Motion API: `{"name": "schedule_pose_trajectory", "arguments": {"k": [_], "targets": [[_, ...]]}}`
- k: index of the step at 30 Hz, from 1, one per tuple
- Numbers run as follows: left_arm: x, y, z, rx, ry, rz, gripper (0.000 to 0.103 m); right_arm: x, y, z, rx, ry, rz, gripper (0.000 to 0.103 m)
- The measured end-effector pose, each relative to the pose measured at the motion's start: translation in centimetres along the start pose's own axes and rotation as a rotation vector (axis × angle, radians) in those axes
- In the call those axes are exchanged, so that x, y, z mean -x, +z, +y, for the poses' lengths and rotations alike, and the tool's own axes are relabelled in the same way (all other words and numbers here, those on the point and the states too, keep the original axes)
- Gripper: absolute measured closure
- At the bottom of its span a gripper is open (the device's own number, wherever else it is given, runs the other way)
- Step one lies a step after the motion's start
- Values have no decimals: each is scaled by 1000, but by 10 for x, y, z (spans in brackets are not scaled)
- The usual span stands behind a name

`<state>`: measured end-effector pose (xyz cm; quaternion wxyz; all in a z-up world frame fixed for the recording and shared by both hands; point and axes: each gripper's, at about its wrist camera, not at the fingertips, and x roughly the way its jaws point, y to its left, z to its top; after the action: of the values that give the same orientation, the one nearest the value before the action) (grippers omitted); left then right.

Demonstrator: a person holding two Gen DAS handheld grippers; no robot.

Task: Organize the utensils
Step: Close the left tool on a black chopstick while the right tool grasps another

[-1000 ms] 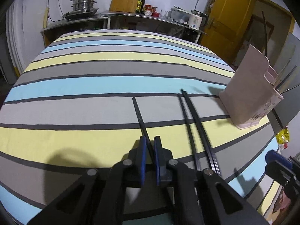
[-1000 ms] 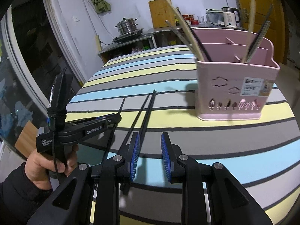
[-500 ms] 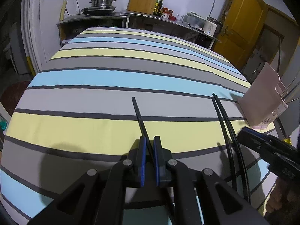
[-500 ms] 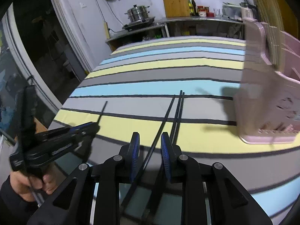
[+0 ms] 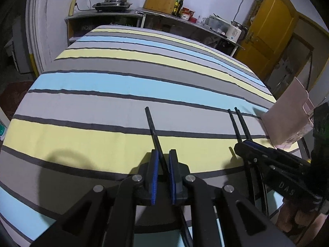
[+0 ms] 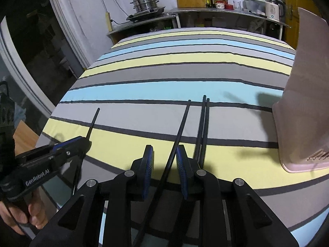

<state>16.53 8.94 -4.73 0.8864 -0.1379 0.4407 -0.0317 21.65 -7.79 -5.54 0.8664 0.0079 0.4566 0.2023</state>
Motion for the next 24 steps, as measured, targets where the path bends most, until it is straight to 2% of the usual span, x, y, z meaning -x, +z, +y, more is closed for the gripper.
{"name": "schedule_pose_trajectory", "arguments": {"k": [2,6,12,16,24], "targets": [[-1,1,-2,-6,8,-3,92,-2,0,7,24,-21,1,80],[-4,1,-9,-33,51,-11,92,-4,3,8,52,-71,10,94],[-7,7,-12,-49,85,-7,95,-3,10,2,34,-31,28,96],[-1,10,-6,-28,55,2,95,14,11,0,15,4,-7,97],[50,17,-16,-41,-1,-83,97,67,15,1,6,58,-109,97]]}}
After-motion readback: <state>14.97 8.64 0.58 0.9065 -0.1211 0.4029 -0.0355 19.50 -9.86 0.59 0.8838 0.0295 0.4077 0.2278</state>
